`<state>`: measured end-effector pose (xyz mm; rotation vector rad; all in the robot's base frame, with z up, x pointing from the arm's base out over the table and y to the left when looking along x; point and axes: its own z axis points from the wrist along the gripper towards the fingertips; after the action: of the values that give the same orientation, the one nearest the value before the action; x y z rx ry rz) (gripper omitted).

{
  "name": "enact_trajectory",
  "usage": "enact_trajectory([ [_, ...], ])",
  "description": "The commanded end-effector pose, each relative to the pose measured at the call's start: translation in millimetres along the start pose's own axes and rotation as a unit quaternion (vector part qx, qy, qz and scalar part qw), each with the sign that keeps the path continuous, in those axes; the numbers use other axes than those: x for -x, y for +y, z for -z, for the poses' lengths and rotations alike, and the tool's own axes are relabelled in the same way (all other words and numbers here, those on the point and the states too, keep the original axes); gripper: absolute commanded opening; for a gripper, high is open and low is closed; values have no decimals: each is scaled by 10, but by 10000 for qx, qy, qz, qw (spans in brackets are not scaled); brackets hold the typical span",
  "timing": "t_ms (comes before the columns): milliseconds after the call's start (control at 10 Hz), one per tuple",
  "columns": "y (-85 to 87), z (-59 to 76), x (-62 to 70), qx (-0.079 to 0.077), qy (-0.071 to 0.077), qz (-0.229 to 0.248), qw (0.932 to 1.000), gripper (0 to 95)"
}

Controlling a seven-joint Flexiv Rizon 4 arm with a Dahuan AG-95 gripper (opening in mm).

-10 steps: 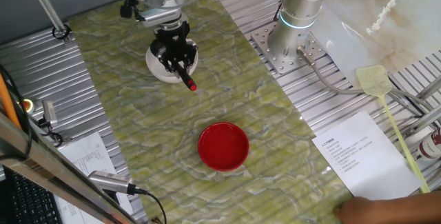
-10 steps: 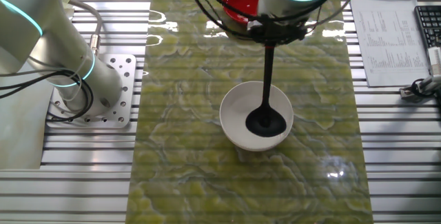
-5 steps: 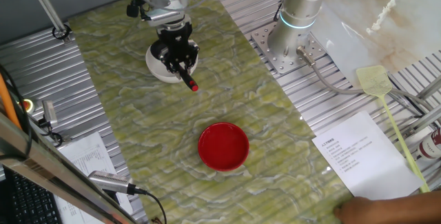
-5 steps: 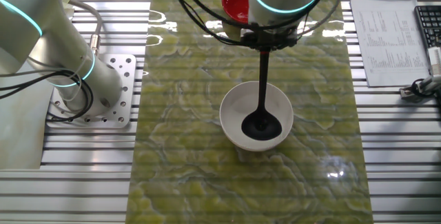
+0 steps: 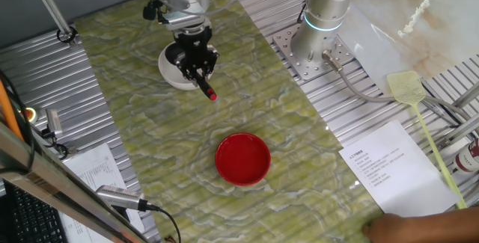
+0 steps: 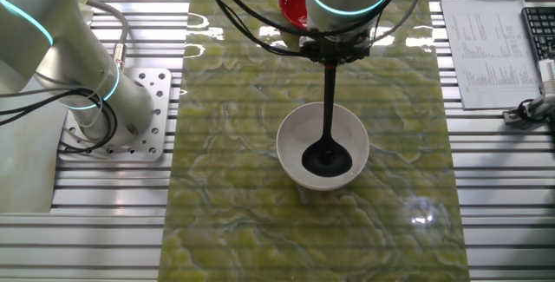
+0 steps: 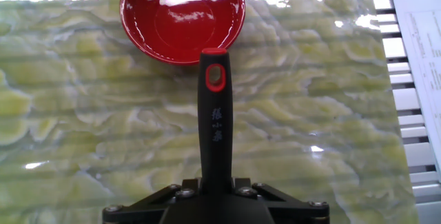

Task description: Scoop water with a large spoon from one bowl to another

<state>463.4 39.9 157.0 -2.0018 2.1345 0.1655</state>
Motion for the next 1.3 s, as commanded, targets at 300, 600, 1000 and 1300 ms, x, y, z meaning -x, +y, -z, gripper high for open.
enact_trajectory([
  [300, 25, -64, -67, -69, 21, 22, 10000, 0],
  [600, 25, -67, -78, -89, 15, 13, 10000, 0],
  [1000, 34, -96, -118, -122, -8, 25, 9999, 0],
  [1300, 41, -120, -139, -145, 1, 13, 9999, 0],
])
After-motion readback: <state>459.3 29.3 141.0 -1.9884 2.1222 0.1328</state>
